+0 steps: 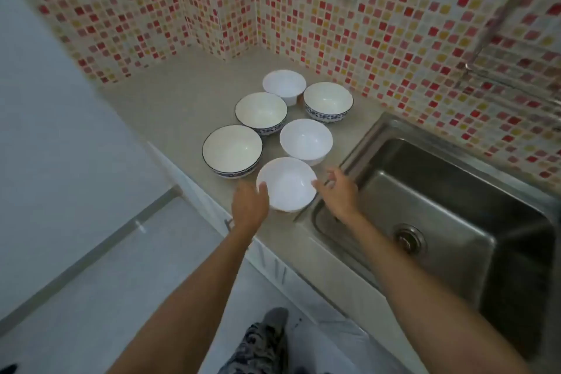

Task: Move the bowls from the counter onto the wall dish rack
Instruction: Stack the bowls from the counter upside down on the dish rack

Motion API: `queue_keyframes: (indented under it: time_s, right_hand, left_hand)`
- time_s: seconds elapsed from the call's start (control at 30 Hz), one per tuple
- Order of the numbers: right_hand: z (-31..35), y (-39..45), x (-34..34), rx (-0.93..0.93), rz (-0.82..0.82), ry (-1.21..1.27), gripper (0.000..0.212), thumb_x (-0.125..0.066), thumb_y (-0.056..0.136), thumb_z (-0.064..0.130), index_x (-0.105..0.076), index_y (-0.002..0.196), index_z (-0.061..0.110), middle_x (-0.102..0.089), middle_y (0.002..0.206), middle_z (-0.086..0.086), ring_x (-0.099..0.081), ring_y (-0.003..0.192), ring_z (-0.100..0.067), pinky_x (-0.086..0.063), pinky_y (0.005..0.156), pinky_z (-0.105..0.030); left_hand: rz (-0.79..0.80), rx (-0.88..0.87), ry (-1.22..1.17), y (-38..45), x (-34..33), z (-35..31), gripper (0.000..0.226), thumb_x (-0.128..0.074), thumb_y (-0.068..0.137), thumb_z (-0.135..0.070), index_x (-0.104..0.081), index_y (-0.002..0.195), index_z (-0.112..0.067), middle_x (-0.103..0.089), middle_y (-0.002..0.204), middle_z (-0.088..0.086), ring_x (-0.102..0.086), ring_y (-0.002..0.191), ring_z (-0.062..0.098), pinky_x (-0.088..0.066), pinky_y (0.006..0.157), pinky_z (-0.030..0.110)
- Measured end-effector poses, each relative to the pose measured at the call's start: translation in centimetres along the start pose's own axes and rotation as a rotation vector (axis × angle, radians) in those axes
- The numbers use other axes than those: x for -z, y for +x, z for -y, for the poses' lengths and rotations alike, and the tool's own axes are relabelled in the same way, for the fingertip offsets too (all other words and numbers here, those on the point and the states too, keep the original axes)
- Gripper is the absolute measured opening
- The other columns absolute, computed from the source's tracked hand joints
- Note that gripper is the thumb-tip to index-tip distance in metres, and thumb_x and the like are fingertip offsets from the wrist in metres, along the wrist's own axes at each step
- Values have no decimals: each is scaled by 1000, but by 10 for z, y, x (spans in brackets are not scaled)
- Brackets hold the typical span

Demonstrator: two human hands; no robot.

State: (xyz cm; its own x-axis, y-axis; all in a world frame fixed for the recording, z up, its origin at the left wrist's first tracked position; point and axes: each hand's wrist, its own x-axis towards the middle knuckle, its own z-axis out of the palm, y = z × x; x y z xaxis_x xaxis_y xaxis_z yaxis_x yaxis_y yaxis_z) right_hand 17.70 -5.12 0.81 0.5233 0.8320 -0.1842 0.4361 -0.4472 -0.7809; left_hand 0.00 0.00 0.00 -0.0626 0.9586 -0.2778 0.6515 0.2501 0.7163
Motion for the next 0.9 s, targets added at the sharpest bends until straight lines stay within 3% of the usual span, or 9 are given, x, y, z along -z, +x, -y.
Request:
queue_keyframes:
  time_s: [0.07, 0.17, 0.27, 0.33, 0.47, 0.57, 0.7, 0.8, 0.9]
  right_hand:
    - [0, 3, -9, -30, 56, 13, 55, -73, 83, 30, -51, 129, 10, -61, 125, -11, -58, 110, -27, -50, 93, -39]
    - [-4, 1, -19, -47, 150, 70, 51, -71, 84, 19, -50, 131, 15, -61, 126, -7, -58, 110, -25, -53, 92, -44]
    - [-10, 1, -17, -73, 113, 113, 50, -61, 85, 6, -51, 132, 17, -61, 126, -7, -57, 112, -26, -53, 93, -46]
    - [-18, 0, -9, -89, 60, 179, 51, -56, 82, 0, -53, 129, 17, -62, 124, -6, -57, 113, -25, -52, 94, -43]
    - [-39, -9, 29, -138, -66, 239, 51, -53, 80, -7, -53, 127, 14, -61, 120, -6, -56, 109, -20, -49, 78, -22]
    - [-59, -20, 68, -186, -181, 214, 53, -54, 82, -3, -50, 131, 17, -60, 123, -2, -55, 110, -19, -51, 88, -34]
    - [-86, -40, 122, -252, -322, 211, 56, -57, 80, 0, -51, 131, 22, -62, 120, 1, -58, 107, -21, -54, 87, -42]
    - [-101, -57, 163, -268, -415, 233, 55, -57, 81, -3, -50, 131, 18, -60, 122, -4, -56, 107, -19, -52, 83, -32]
    - [-115, -77, 202, -276, -478, 230, 53, -56, 83, -2, -49, 132, 17, -57, 116, 1, -54, 104, -17, -49, 75, -23]
  left_hand:
    - [77, 51, 4, 6, -6, 1, 51, -46, 94, -41, -57, 119, 3, -62, 119, 22, -57, 110, 40, -45, 91, 42]
    - [180, 0, 19, 11, -12, 1, 43, -47, 96, -23, -52, 126, 7, -57, 126, 26, -54, 116, 40, -45, 93, 40]
    - [212, -26, -33, 11, -21, 3, 42, -47, 87, 1, -43, 127, 12, -50, 128, 28, -50, 118, 42, -44, 87, 38]
    - [258, -57, -82, 6, -30, 0, 43, -47, 84, 6, -38, 126, 11, -47, 128, 28, -49, 117, 40, -43, 82, 34]
    - [417, -151, -173, -12, -54, -38, 47, -44, 90, 4, -28, 134, 2, -44, 135, 20, -47, 122, 35, -44, 92, 38]
    - [569, -280, -247, -31, -82, -69, 55, -50, 94, -7, -25, 142, -11, -43, 141, 11, -45, 127, 30, -42, 101, 42]
    - [693, -401, -296, -66, -114, -107, 56, -55, 91, -6, -32, 141, -11, -45, 139, 7, -46, 122, 18, -45, 95, 32]
    - [743, -469, -266, -93, -137, -136, 56, -56, 91, -8, -34, 141, -15, -45, 140, 8, -46, 127, 25, -46, 100, 44]
    - [786, -592, -232, -118, -158, -164, 53, -57, 92, -11, -36, 139, -20, -46, 140, 5, -47, 124, 23, -48, 97, 40]
